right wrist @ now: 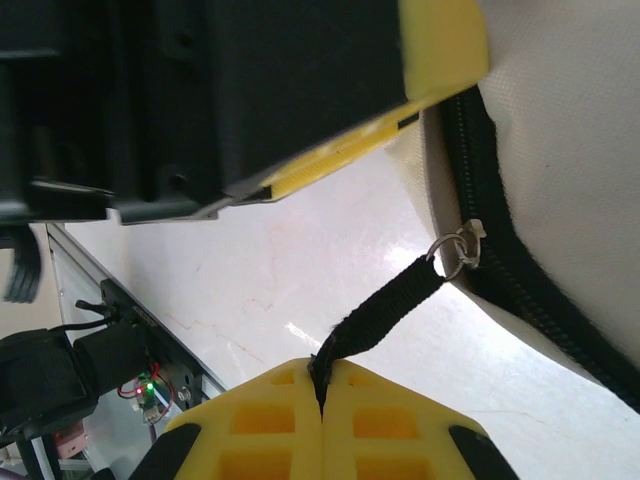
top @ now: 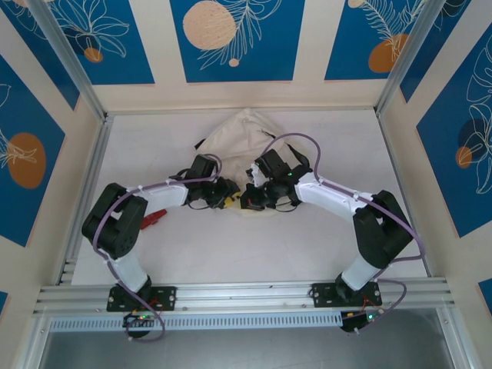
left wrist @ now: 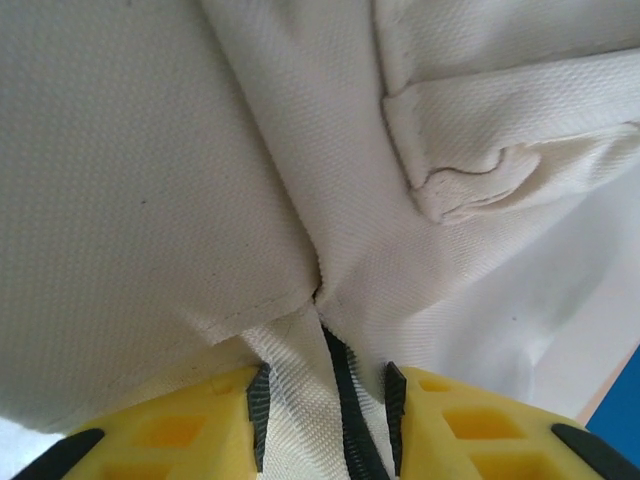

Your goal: Pack books, pencil case, and school supplies into a backpack

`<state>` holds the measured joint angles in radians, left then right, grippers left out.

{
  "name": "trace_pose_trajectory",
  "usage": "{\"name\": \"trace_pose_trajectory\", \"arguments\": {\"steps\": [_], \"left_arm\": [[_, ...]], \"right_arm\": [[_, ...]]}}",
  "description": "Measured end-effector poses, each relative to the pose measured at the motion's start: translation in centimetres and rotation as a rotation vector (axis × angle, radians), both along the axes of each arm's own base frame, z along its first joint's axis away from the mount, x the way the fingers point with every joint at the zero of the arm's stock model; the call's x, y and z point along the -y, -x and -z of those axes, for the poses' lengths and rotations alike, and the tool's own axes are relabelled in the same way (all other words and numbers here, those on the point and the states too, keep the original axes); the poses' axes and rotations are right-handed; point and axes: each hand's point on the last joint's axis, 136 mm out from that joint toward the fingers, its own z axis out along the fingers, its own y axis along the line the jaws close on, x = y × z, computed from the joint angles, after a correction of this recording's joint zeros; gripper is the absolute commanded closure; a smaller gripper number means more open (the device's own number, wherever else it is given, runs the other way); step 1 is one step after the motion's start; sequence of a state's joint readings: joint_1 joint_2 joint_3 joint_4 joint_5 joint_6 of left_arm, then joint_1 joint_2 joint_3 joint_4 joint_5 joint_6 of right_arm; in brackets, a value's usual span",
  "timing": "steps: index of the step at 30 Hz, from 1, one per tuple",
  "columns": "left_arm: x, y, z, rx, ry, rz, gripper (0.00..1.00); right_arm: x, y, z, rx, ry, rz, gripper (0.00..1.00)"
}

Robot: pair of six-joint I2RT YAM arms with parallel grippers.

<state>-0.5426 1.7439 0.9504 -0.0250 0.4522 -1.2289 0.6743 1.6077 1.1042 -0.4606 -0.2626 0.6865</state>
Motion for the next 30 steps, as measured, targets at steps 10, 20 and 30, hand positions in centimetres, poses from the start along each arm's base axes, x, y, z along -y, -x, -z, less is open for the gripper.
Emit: {"name": "trace_pose_trajectory", "arguments": {"steps": [10,20,30], "left_arm": [[-0.4,0.4,0.9,-0.011,-0.031,-0.015,0.99],[-0.2,0.6,0.2,0.035,-0.071,0.035,1.0],[0.5,0.4,-1.2,0.081,-0.053,0.076,1.0]], "right_arm": [[1.4,0.0,0.9,-0.002,0.08,0.036,1.0],[6.5,0.0,1.2,0.04,0.324,0.159,1.0],[8.2,-1.4,0.2,0.101,0.412,0.239,1.0]]}}
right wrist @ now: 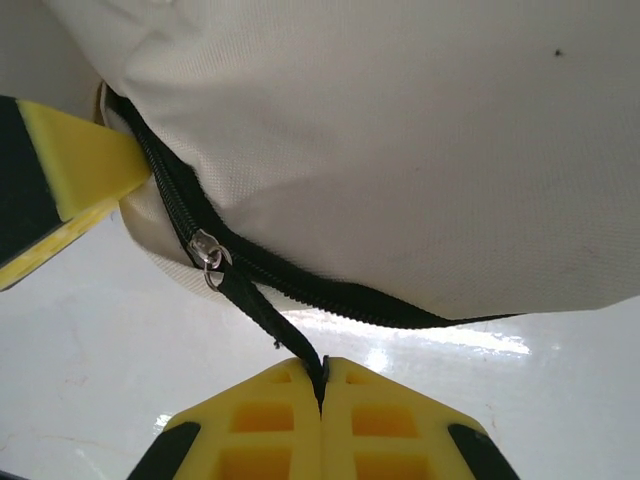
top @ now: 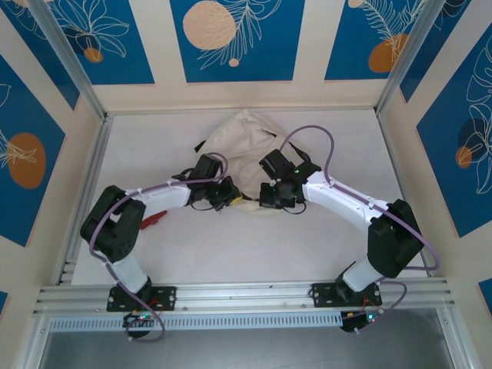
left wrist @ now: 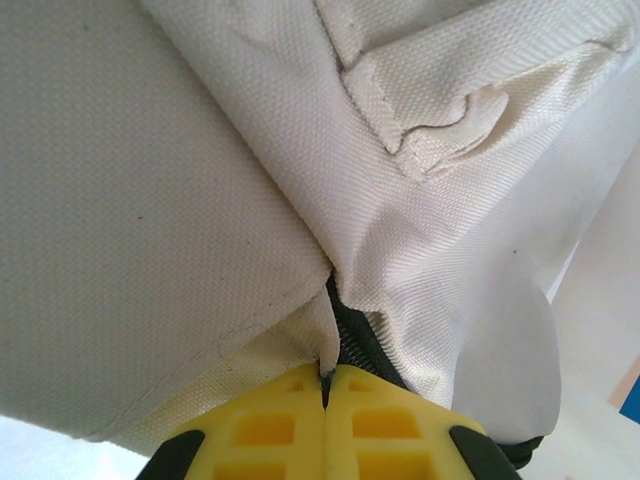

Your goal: Pack books, pencil case, and school supplies into a backpack

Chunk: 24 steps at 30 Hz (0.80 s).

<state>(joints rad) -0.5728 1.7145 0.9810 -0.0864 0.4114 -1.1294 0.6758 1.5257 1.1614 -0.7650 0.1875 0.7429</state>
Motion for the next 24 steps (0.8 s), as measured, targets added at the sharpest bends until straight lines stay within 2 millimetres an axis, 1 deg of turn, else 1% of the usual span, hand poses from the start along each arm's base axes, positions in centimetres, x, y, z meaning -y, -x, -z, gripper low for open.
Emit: {"name": "trace_pose_trajectory", "arguments": {"steps": [2,4,7,9,11,12,15,17,20,24], "left_arm": [[-0.1,0.0,0.0,0.007,-0.006,0.006,1.0],[-0.4,-0.1,0.1,0.009,-0.017,0.003,1.0],[-1.0,-0.3,0.4,0.013,-0.036,0.0,1.0],[-1.3,-0.5,0.5,0.014,-0.043,-0.005,1.0],[-1.5,-0.6,0.5,0.02,-0.046,-0.004,1.0],[-1.6,-0.7,0.5,0.023,-0.05,-0.004,1.0],[-1.8,-0.7,0.5,0.028,-0.057,-0.003,1.0],[-2.0,-0.8,0.5,0.029,-0.062,-0.01,1.0],[-2.3,-1.1,0.4,0.034,-0.066,-0.021,1.0],[-2.7,-0.9,0.0,0.041,-0.062,-0.028,1.0]], "right_arm": [[-0.5,-0.1,-0.2,0.008,-0.02,-0.019,1.0],[-1.6,0.1,-0.6,0.002,-0.073,-0.065,1.0],[-4.6,0.3,-1.6,-0.01,-0.182,-0.15,1.0],[-7.3,-0.1,-2.4,-0.009,-0.261,-0.212,1.0],[-9.2,-0.5,-2.6,-0.008,-0.314,-0.249,1.0],[-9.8,-0.6,-2.4,-0.013,-0.331,-0.26,1.0],[-10.8,-0.8,-1.7,-0.035,-0.368,-0.276,1.0],[-11.0,-1.0,-1.7,-0.037,-0.394,-0.278,1.0],[-10.9,-1.4,-1.4,-0.036,-0.43,-0.263,1.0],[-10.1,-2.4,-0.6,-0.042,-0.455,-0.204,1.0]]}}
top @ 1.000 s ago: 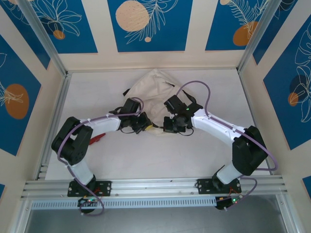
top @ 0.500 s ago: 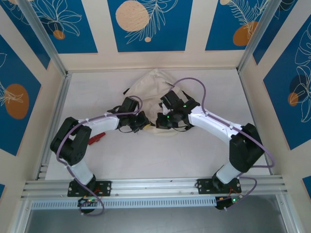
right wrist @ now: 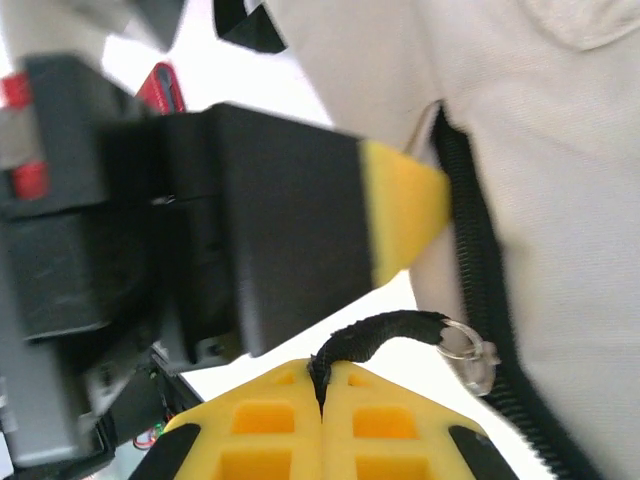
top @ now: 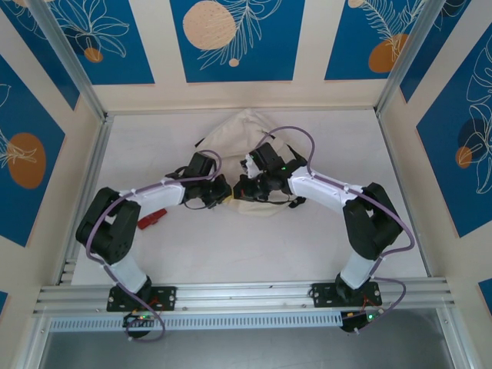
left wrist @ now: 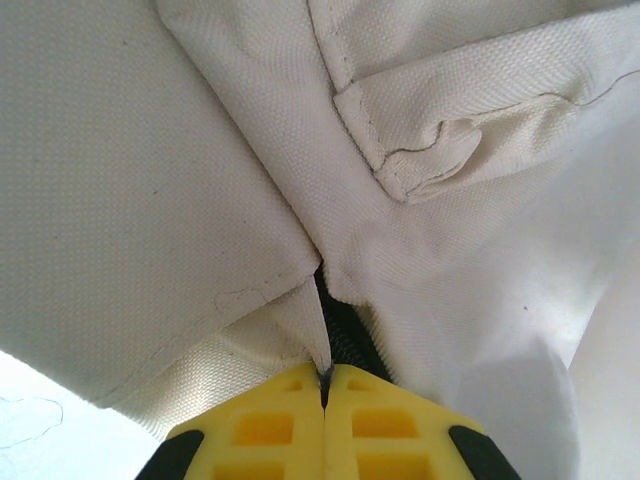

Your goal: Pack books, pencil case, and school supplies into a backpack

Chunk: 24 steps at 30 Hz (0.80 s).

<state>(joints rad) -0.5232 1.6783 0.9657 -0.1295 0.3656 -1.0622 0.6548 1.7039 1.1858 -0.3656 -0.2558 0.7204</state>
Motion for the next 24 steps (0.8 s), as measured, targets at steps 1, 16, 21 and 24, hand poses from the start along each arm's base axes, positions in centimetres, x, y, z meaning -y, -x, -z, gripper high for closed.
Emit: {"name": "trace_pose_trajectory", "arguments": {"steps": [1,16,21,24], "left_arm": [[-0.1,0.0,0.0,0.001,0.001,-0.002,1.0],[-2.1,-0.2,0.1,0.019,-0.004,-0.031,1.0],[-2.8,-0.6,-0.8,0.046,0.002,-0.043,1.0],[-3.1,-0.8,-1.3,0.064,0.005,-0.043,1.0]], "right_arm": [[0.3,-0.4,0.1,-0.007,-0.003,0.02,1.0],[-1.7,-4.0,2.7,-0.148,-0.158,0.109,1.0],[-2.9,-5.1,2.1,-0.155,-0.192,0.107,1.0],[-3.4,-6.1,1.6,-0.143,-0.198,0.115,1.0]]}}
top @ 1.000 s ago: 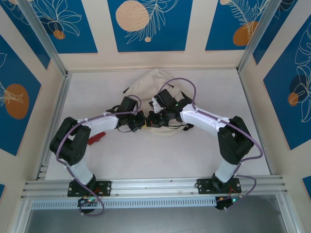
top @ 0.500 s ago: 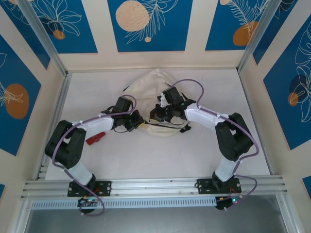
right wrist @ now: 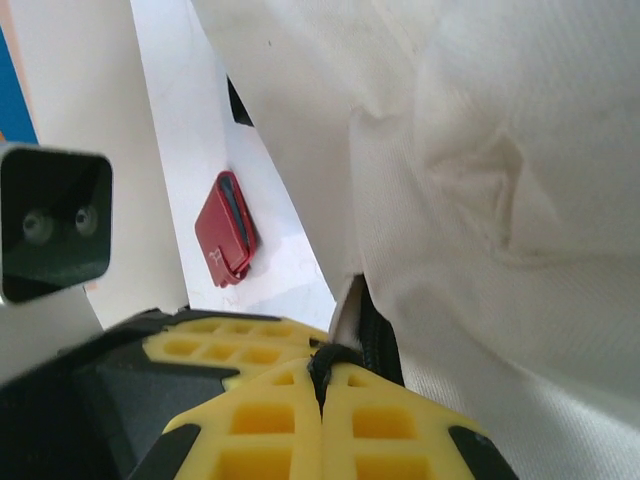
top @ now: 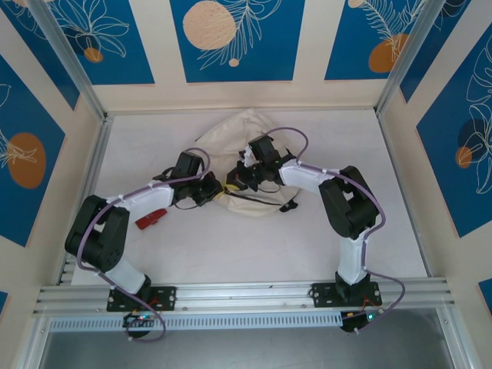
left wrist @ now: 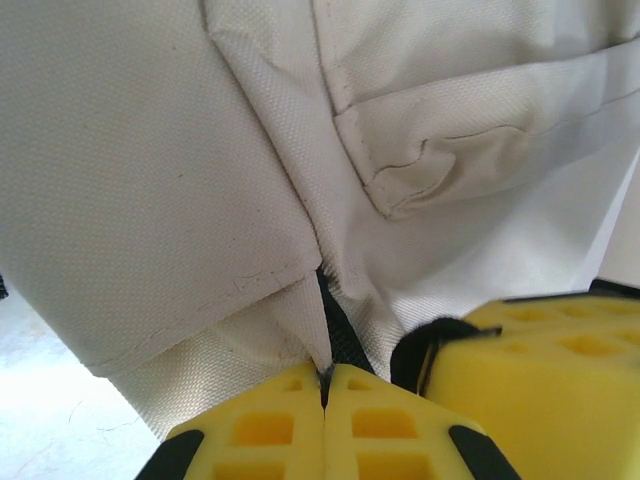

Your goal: Pack books, pencil case, and school supplies into a backpack

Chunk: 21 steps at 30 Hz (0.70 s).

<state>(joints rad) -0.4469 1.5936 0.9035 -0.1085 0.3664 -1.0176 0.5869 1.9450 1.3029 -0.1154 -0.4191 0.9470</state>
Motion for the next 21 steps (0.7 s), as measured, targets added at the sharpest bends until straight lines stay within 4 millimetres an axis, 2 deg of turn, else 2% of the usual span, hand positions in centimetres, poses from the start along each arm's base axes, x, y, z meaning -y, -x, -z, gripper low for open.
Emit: {"name": "trace_pose_trajectory", "arguments": {"steps": [5,10,13,21], "left_arm": [[-0.2,-0.2,-0.1,0.005,0.004,0.0,1.0],[-0.9,-0.3,0.2,0.007,-0.011,0.001,1.0],[-1.4,-0.4,0.4,0.005,-0.019,-0.004,1.0],[-1.5,-0.6,0.5,0.013,-0.017,0.009,1.0]], "right_arm": [[-1.0,-1.3,0.0,-0.006,-0.013,0.009,1.0],[-1.0,-1.2,0.1,-0.007,-0.012,0.011,1.0],[0.2,0.3,-0.3,-0.014,0.012,0.008,1.0],[2.7,6.3,-3.3,0.008,0.128,-0.044,1.0]]}}
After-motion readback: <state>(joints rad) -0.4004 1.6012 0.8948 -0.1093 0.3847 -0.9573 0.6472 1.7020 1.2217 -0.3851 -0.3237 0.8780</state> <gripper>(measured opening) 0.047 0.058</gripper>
